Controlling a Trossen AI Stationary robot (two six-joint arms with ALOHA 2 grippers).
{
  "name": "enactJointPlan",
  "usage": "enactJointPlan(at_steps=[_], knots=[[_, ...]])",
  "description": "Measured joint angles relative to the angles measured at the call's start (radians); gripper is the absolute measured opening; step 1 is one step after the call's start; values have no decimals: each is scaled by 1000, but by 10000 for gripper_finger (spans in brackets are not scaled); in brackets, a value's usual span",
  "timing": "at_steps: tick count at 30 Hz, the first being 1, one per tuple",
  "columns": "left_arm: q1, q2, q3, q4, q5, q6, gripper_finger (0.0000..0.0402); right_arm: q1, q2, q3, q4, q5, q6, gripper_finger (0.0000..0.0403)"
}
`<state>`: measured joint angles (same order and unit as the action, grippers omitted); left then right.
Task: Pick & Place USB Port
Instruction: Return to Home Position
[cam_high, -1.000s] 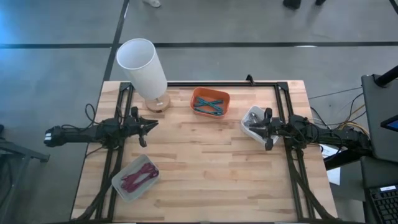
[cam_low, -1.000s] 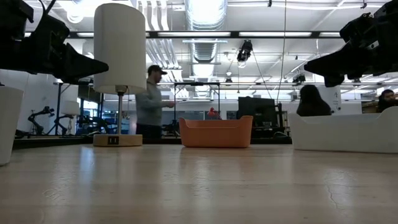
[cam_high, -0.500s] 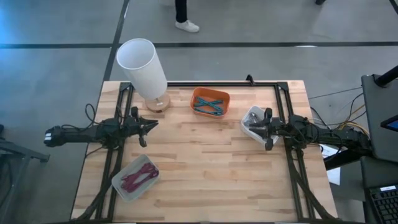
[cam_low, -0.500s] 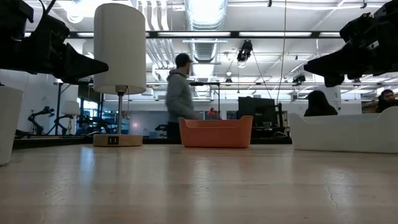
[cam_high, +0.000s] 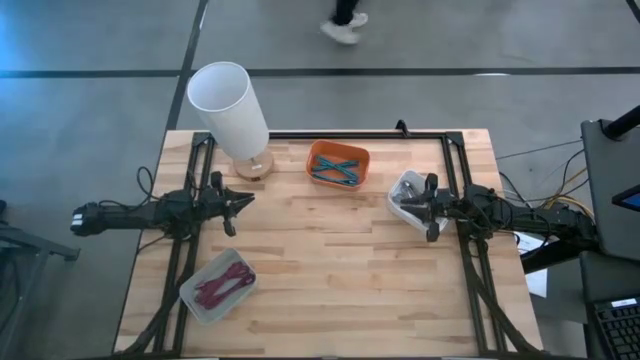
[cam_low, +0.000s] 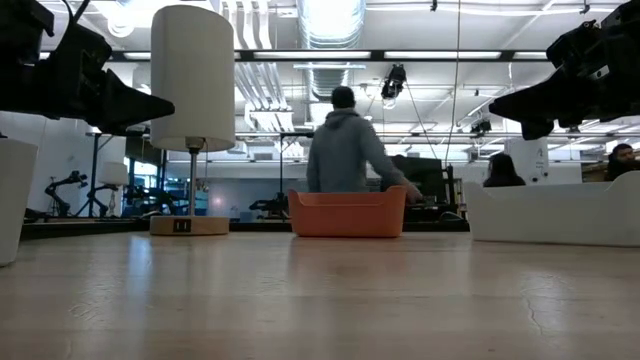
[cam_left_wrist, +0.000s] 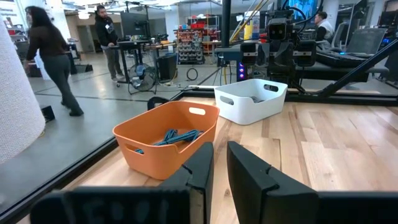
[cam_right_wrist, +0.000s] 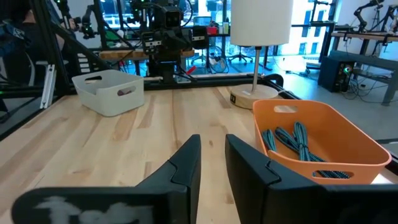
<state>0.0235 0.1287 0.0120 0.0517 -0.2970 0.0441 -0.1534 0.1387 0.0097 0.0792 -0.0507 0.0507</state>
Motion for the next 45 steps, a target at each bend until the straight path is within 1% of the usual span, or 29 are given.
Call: enactJointPlan(at_steps=[15, 30, 45], knots=[[0, 0, 0, 0, 0, 0, 53, 0, 0, 0, 0, 0, -1, 91], [0, 0, 0, 0, 0, 0, 53, 0, 0, 0, 0, 0, 0, 68], [0, 0, 0, 0, 0, 0, 53, 0, 0, 0, 0, 0, 0, 89]])
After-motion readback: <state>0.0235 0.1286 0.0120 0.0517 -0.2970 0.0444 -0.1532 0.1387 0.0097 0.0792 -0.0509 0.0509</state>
